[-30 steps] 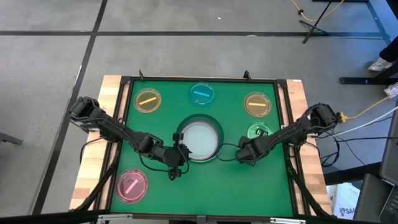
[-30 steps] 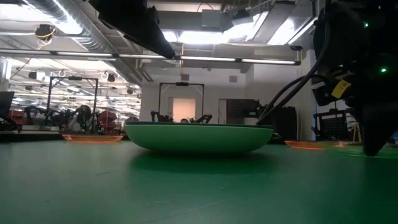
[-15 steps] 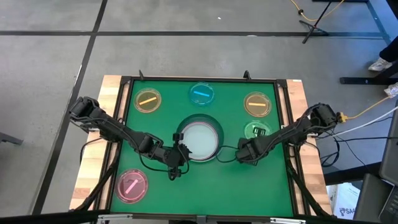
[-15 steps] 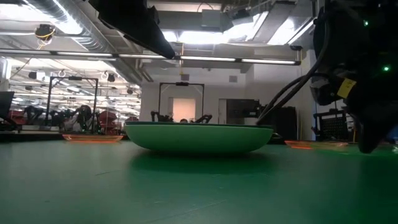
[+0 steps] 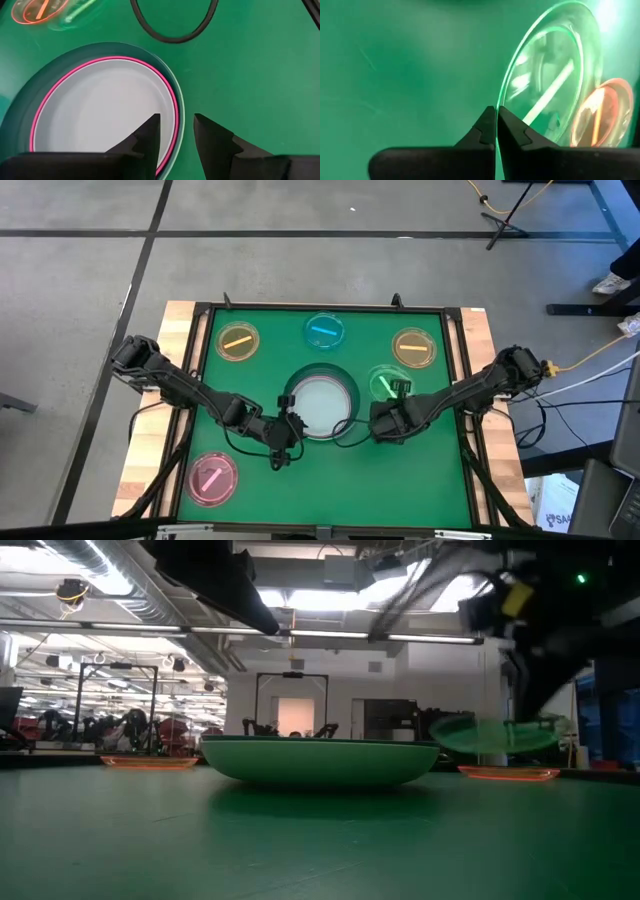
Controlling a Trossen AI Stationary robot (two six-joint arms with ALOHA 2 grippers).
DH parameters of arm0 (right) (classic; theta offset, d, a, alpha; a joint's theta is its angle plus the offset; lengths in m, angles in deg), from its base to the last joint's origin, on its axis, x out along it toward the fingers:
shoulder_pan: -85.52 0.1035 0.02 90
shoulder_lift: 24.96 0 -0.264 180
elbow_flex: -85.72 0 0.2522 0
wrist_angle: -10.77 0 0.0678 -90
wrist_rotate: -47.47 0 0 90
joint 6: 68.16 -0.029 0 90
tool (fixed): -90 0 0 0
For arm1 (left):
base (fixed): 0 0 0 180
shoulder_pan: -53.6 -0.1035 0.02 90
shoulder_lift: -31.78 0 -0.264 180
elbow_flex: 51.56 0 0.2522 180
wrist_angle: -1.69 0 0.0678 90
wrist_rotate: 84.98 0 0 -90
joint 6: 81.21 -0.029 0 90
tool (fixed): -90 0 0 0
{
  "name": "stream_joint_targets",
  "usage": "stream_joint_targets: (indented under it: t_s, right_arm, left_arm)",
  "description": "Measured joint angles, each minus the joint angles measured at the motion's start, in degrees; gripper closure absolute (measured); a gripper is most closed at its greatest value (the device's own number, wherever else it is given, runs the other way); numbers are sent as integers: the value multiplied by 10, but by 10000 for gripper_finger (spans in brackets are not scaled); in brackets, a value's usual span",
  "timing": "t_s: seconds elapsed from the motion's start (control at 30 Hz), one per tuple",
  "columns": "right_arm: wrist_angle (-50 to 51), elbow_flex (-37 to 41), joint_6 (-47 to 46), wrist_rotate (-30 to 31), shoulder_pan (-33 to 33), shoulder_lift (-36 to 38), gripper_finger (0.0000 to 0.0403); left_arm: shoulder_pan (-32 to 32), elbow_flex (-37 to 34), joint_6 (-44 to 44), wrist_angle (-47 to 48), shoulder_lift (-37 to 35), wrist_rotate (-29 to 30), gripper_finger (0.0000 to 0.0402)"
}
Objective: Stack plastic plates
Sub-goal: Stack the green transparent plate on top of the gray plate
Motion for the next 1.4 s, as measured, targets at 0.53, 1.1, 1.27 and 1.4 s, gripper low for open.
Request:
stream_joint_targets:
  t_s: [0.53, 1.1, 1.27, 1.4]
  right_arm:
    - [-191, -30, 205, 12, 0, 0, 402]
    - [-366, -30, 308, -47, -1, 0, 402]
    - [-390, -29, 309, -55, -1, 0, 402]
    - [-398, -29, 309, -62, -1, 0, 402]
  left_arm:
    - [3, 0, -4, 11, 0, 0, 291]
    - [3, 0, -4, 11, 0, 0, 291]
    - [3, 0, -4, 11, 0, 0, 291]
    - [3, 0, -4, 11, 0, 0, 291]
